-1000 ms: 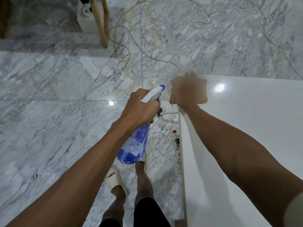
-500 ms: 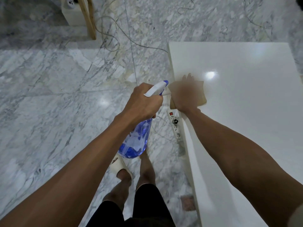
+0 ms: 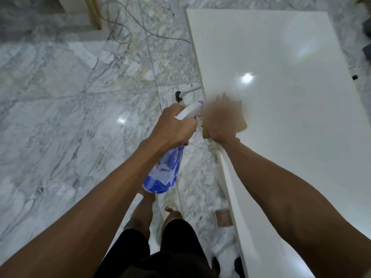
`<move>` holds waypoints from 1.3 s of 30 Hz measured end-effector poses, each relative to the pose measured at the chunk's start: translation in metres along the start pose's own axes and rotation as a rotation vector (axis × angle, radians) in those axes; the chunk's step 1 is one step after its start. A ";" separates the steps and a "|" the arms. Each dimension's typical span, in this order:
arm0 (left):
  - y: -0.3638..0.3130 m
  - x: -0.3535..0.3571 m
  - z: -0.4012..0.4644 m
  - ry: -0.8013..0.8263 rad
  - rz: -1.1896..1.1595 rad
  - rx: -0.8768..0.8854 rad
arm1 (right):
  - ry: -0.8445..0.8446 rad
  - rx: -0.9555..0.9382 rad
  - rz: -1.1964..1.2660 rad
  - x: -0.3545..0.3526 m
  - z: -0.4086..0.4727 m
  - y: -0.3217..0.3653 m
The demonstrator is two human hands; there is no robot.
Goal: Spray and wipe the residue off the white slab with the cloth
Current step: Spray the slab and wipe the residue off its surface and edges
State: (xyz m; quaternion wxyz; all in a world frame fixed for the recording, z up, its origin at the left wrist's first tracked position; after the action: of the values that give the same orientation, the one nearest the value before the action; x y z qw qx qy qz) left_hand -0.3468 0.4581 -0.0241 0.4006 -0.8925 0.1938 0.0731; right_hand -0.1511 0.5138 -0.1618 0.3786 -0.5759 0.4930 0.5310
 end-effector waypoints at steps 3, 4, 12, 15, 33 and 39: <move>0.020 0.022 -0.028 -0.010 -0.015 -0.010 | 0.009 -0.003 0.001 0.008 -0.039 0.001; 0.027 0.030 -0.038 -0.012 -0.017 -0.013 | 0.010 0.002 0.007 0.010 -0.054 0.001; 0.076 0.090 -0.125 -0.027 -0.056 -0.008 | 0.033 0.000 0.001 0.028 -0.182 0.005; 0.094 0.110 -0.155 -0.008 -0.093 -0.011 | 0.043 0.004 0.011 0.036 -0.226 0.005; 0.236 0.236 -0.339 0.010 -0.074 -0.028 | 0.018 0.018 0.025 0.074 -0.518 0.006; 0.280 0.282 -0.382 0.015 -0.085 -0.065 | 0.050 0.023 0.047 0.087 -0.589 0.006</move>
State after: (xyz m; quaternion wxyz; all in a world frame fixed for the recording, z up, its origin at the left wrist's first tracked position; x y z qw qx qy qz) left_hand -0.2115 -0.0757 -0.0417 0.3725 -0.9131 0.1562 0.0558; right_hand -0.0212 -0.0671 -0.1591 0.3601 -0.5729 0.5216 0.5196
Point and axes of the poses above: each hand's wrist, its own z-axis towards the middle knuckle, its own x-axis out of the palm, y = z × x, the point moved 7 cm from there along z, towards the middle knuckle, and after that the axes turned 14 degrees about -x, right-handed, at the moved point
